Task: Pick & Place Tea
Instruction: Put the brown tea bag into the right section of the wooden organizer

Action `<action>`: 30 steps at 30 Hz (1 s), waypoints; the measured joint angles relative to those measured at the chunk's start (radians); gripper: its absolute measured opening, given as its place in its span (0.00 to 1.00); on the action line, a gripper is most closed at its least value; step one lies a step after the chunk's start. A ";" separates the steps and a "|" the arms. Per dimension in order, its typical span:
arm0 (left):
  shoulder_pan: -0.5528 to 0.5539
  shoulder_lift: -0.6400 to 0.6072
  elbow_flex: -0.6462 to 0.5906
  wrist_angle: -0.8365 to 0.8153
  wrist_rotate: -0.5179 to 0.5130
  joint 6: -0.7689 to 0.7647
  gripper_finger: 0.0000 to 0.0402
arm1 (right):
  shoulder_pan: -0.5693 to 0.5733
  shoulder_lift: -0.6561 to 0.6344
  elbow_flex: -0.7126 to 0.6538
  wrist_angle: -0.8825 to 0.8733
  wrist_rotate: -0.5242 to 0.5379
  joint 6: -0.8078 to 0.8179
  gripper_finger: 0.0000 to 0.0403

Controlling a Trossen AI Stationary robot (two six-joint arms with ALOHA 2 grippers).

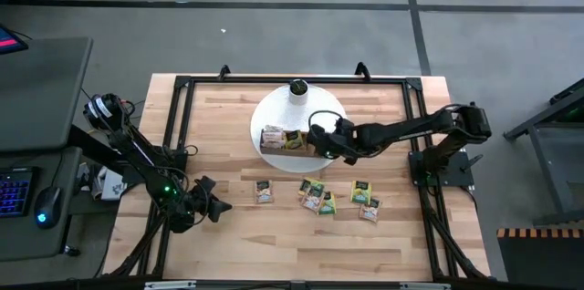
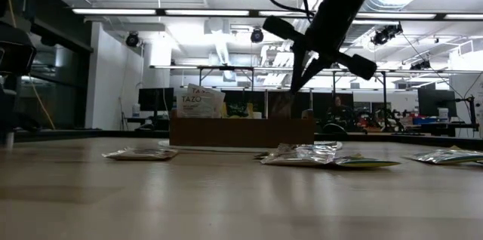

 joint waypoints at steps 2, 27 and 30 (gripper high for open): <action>0.000 0.000 0.000 0.001 0.000 -0.001 0.00 | -0.015 -0.012 0.000 -0.005 0.016 -0.006 0.00; 0.000 0.000 0.000 0.017 -0.003 -0.002 0.00 | -0.049 0.013 0.000 -0.019 0.012 -0.052 0.00; 0.000 0.000 0.000 0.017 -0.001 -0.001 0.00 | -0.051 0.014 0.000 0.015 0.021 -0.096 0.00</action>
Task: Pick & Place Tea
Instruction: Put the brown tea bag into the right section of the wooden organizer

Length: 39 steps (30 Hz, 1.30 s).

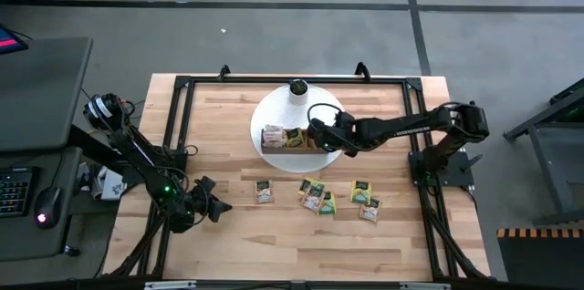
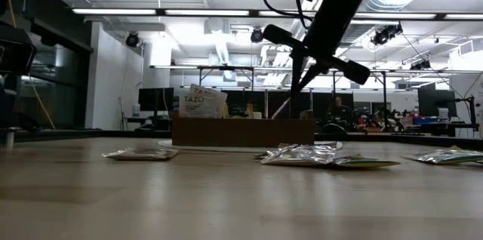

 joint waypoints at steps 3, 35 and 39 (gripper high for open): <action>0.000 0.000 0.000 0.001 0.002 0.000 0.00 | 0.000 0.000 0.000 0.018 0.011 -0.020 0.02; 0.000 0.000 0.000 0.008 0.004 0.003 0.00 | 0.050 -0.034 -0.001 -0.043 0.003 -0.274 0.10; 0.000 0.000 0.000 0.008 0.007 0.003 0.00 | 0.048 -0.076 -0.001 -0.003 -0.008 -0.573 0.10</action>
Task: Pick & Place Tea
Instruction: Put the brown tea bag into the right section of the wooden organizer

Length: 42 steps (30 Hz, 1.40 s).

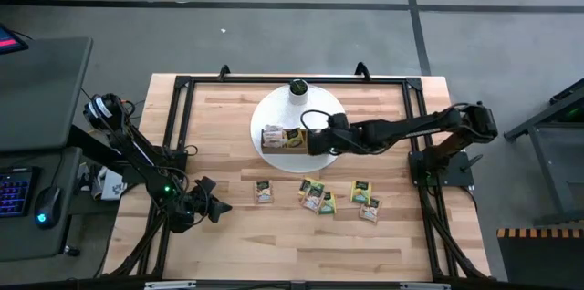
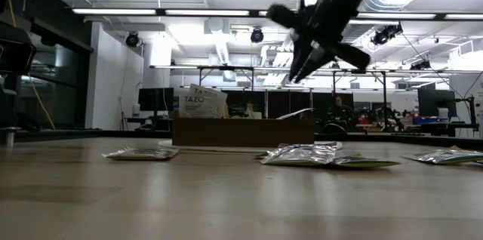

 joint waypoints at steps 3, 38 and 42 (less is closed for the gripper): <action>0.000 0.000 0.000 -0.001 0.001 0.000 0.00 | 0.000 -0.035 0.000 0.058 -0.082 -0.318 0.10; 0.000 0.000 0.000 0.021 0.015 -0.003 0.00 | 0.198 -0.059 -0.328 0.322 0.170 -1.784 0.70; 0.000 0.000 0.000 0.021 0.015 -0.003 0.00 | 0.205 -0.059 -0.376 0.371 0.210 -1.790 0.69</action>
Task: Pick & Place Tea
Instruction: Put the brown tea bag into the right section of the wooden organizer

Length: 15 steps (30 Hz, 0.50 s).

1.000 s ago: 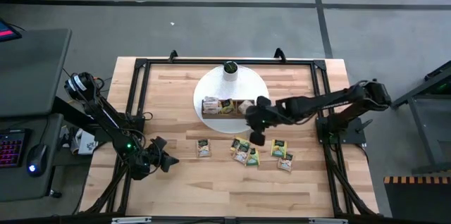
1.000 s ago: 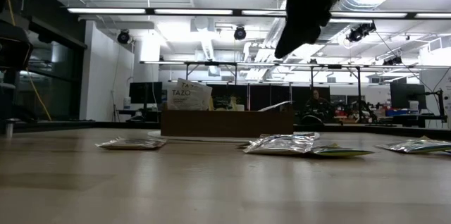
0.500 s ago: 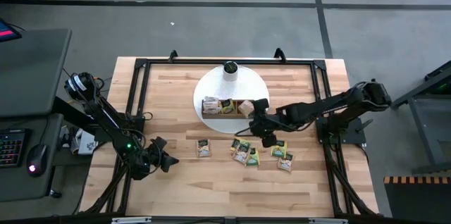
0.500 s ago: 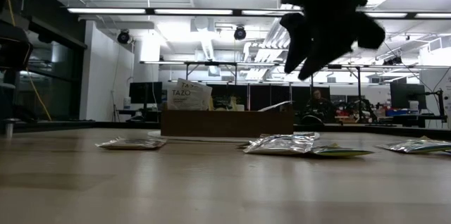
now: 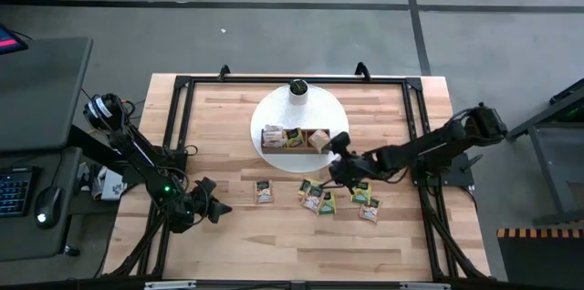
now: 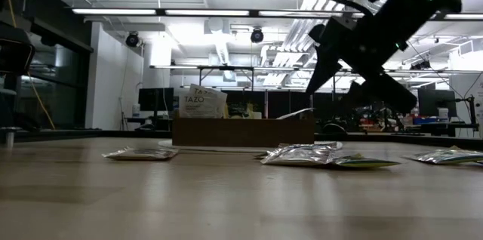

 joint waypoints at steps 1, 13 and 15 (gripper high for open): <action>0.000 0.000 0.000 0.000 0.000 0.000 0.00 | 0.000 0.000 -0.007 0.011 0.002 0.000 0.69; 0.000 0.000 0.000 -0.006 -0.005 0.000 0.00 | -0.057 0.077 -0.012 0.175 -0.023 -0.137 0.67; 0.000 0.000 0.000 -0.006 -0.005 0.000 0.00 | -0.071 0.085 -0.012 0.176 -0.023 -0.137 0.67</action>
